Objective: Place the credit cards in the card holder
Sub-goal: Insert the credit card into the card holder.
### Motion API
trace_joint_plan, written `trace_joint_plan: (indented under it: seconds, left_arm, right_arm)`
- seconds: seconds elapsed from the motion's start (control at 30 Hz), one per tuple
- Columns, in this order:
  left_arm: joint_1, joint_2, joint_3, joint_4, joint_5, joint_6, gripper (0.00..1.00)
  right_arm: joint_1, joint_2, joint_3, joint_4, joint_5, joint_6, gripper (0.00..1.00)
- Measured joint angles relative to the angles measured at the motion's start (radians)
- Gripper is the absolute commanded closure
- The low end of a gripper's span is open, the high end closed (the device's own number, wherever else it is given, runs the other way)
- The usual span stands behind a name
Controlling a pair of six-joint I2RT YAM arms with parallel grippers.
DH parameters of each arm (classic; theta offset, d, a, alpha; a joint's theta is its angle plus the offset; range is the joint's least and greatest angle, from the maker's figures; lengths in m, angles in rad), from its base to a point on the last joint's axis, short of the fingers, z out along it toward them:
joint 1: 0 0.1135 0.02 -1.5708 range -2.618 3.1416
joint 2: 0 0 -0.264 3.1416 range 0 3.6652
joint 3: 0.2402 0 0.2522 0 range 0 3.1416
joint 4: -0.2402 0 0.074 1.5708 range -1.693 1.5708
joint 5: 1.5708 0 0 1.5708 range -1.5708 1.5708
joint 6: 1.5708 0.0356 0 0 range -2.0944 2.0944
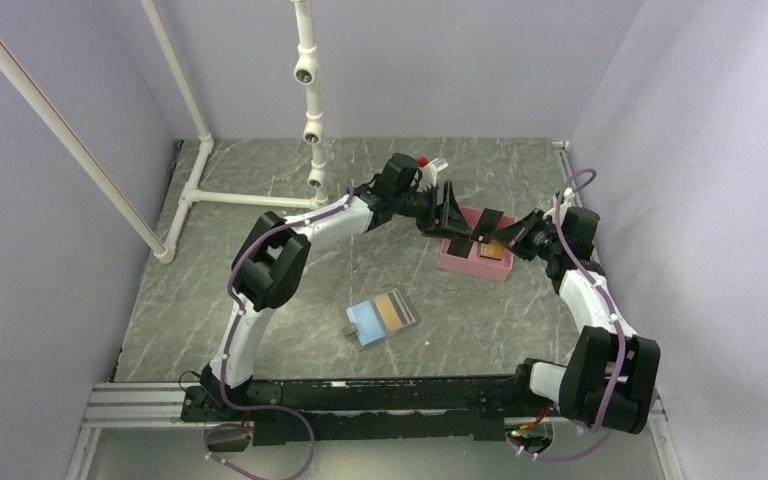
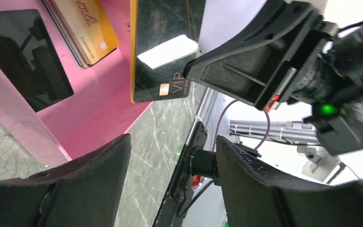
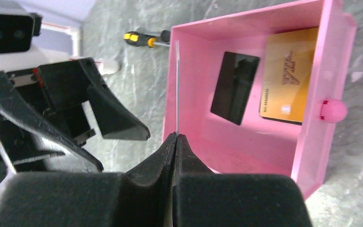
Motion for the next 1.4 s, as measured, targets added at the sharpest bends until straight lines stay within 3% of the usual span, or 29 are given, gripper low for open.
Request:
trace_joint_plan:
  seconds: [0.23, 0.4, 0.63, 0.83, 0.97, 1.1, 1.23, 1.4]
  left_arm:
    - [0.034, 0.04, 0.013, 0.111, 0.132, -0.053, 0.3]
    - [0.042, 0.103, 0.057, 0.099, 0.159, -0.06, 0.31]
    - [0.042, 0.154, 0.075, 0.254, 0.238, -0.152, 0.55]
    - [0.042, 0.155, 0.067, 0.429, 0.291, -0.235, 0.86]
    - [0.043, 0.155, 0.038, 0.508, 0.299, -0.262, 0.98]
    - [0.043, 0.154, 0.019, 0.536, 0.299, -0.262, 1.0]
    - [0.041, 0.152, 0.012, 0.519, 0.297, -0.225, 1.0]
    - [0.041, 0.151, -0.014, 0.507, 0.296, -0.207, 1.0]
  right_arm:
    - [-0.068, 0.0, -0.095, 0.174, -0.215, 0.095, 1.0]
    - [-0.073, -0.021, -0.108, 0.247, -0.289, 0.135, 1.0]
    - [-0.074, -0.052, -0.111, 0.261, -0.332, 0.138, 1.0]
    - [-0.075, -0.052, -0.113, 0.261, -0.346, 0.129, 1.0]
    - [-0.077, -0.052, -0.113, 0.26, -0.347, 0.128, 1.0]
    - [-0.077, -0.05, -0.113, 0.245, -0.343, 0.128, 0.8]
    - [-0.077, -0.031, -0.108, 0.218, -0.336, 0.13, 0.69]
    - [-0.079, 0.026, -0.073, 0.215, -0.335, 0.147, 0.63]
